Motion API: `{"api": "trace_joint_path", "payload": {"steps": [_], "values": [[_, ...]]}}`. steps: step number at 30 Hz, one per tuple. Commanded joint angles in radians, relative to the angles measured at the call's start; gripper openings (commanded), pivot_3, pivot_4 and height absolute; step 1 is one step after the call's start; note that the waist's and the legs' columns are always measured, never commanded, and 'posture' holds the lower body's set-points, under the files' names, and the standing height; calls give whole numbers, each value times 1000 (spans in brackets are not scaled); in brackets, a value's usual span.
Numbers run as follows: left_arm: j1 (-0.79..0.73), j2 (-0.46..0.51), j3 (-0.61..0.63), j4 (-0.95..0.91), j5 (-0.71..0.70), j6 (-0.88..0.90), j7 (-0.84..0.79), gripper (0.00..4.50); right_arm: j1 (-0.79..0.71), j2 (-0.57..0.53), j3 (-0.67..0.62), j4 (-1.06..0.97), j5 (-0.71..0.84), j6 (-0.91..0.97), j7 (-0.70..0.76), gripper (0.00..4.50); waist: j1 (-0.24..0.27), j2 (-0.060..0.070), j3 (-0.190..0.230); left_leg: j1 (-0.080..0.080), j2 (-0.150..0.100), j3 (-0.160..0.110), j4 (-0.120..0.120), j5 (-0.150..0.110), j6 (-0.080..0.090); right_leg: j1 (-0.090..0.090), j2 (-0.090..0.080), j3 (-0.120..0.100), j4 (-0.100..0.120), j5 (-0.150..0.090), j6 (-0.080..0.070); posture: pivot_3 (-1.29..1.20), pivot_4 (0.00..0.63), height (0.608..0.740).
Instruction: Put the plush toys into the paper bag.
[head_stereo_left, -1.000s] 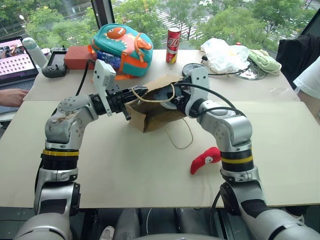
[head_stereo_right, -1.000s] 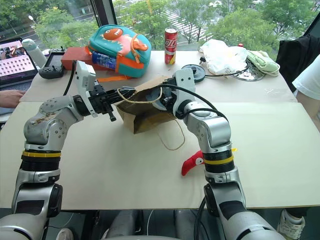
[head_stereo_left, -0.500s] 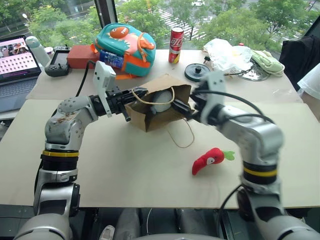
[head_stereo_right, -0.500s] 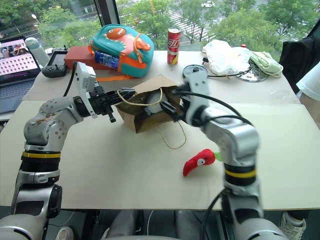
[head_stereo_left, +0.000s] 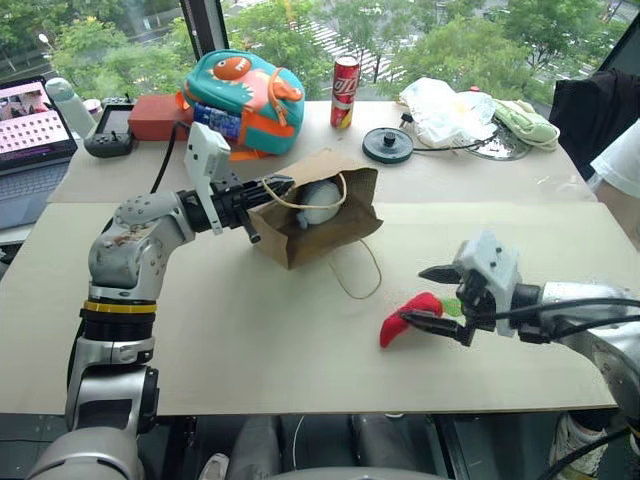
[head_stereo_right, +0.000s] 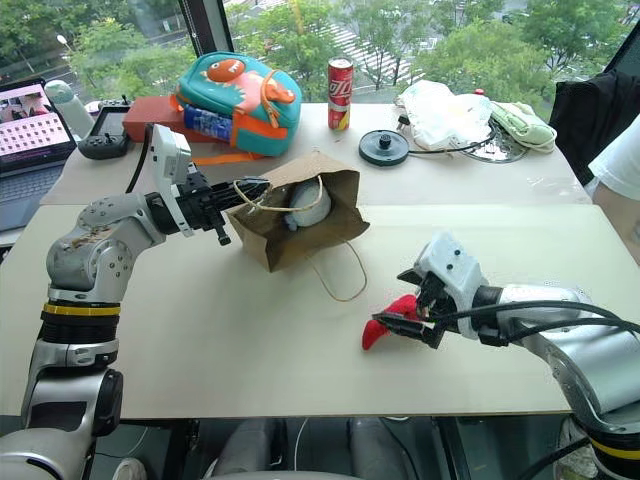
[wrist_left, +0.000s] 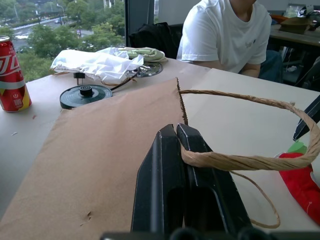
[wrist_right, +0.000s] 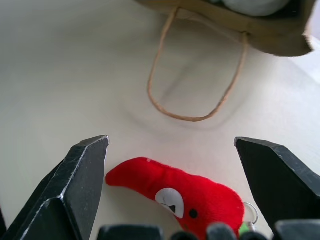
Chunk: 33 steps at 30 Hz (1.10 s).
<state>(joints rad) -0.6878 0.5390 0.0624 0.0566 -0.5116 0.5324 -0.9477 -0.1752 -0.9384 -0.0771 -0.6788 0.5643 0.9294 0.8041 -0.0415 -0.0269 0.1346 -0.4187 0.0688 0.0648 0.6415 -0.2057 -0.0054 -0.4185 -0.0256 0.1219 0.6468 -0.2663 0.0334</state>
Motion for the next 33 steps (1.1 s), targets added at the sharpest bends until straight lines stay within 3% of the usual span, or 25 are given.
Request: {"api": "trace_joint_path", "payload": {"steps": [1,4,10,13,21,29,33], "values": [[-23,-1,11,-12,-7,-14,-3,0,-7,-54,84,40,-95,-94,30,4468,1,0,0,0,0,0,0,0,0,0,0,0,0,0,0,0,150,728],[-29,-2,10,-9,-5,-14,-5,0,-34,-77,196,123,-203,-148,30,4468,4,0,0,0,0,0,0,0,0,0,0,0,-1,0,0,0,150,728],[-25,1,13,-16,-6,-11,-4,0,-52,-76,266,200,-264,-151,48,4468,7,0,0,-1,0,0,0,0,0,-1,0,0,0,0,0,0,150,728],[-22,3,16,-19,-6,-10,-1,0,-53,-54,242,201,-250,-148,49,3758,13,0,0,-1,0,0,0,0,0,-1,0,0,0,0,0,0,150,728],[-23,5,17,-16,-4,-13,0,0,-49,-26,221,189,-250,-129,33,1148,26,0,0,-1,0,0,1,0,0,-1,0,0,0,0,0,0,150,728],[-30,2,14,-10,-3,-14,-2,0,-70,44,36,82,-80,-75,37,1148,28,0,0,-1,0,0,1,0,0,-1,0,0,0,0,0,0,150,728],[-31,0,11,-10,-3,-14,-3,0,-190,131,50,78,-48,13,-65,1148,25,0,0,0,0,0,1,0,0,0,0,0,0,0,0,0,150,728]]}}
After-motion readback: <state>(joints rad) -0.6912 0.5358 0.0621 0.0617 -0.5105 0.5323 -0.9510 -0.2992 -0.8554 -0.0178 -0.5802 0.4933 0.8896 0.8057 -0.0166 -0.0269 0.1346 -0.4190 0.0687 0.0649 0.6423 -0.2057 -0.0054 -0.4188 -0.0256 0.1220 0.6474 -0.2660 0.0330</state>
